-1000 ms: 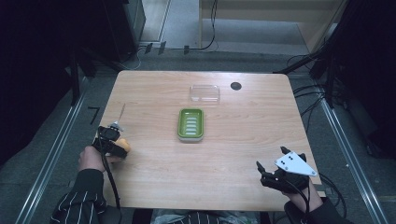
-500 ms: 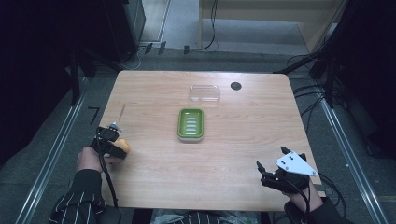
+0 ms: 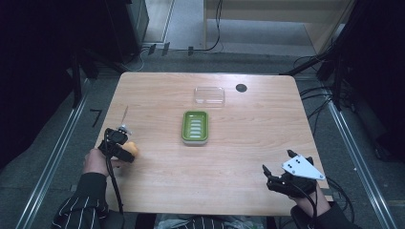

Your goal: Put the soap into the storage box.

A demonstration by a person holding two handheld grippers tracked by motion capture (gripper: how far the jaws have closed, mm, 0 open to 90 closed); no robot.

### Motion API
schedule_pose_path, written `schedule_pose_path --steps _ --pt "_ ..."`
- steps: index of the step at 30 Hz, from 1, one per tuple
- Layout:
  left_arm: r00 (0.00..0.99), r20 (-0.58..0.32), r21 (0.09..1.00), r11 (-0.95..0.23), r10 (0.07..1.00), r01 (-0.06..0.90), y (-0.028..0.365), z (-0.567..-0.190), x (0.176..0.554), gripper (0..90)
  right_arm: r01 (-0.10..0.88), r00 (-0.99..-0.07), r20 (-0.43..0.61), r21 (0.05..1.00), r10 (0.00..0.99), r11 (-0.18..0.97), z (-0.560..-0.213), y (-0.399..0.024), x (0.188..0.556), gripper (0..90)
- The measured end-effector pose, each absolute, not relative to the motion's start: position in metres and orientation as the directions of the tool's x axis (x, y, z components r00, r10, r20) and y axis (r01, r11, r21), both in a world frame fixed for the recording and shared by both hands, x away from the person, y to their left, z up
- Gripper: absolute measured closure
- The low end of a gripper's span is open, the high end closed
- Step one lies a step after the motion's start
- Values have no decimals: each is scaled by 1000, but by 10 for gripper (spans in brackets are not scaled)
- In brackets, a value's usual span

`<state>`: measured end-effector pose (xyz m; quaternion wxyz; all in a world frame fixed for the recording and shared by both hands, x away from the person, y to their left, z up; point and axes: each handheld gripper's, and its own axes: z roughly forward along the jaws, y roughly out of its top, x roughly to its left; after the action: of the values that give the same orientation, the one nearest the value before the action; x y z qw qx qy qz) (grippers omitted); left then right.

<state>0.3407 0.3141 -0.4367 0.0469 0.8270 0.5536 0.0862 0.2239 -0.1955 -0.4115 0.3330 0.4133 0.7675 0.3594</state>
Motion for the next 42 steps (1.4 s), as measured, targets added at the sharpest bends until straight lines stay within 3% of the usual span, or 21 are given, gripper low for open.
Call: schedule_pose_path --steps 42 --pt "535 120 169 -549 836 819 250 -416 351 394 396 -438 -219 824 872 405 -412 -195 224 137"
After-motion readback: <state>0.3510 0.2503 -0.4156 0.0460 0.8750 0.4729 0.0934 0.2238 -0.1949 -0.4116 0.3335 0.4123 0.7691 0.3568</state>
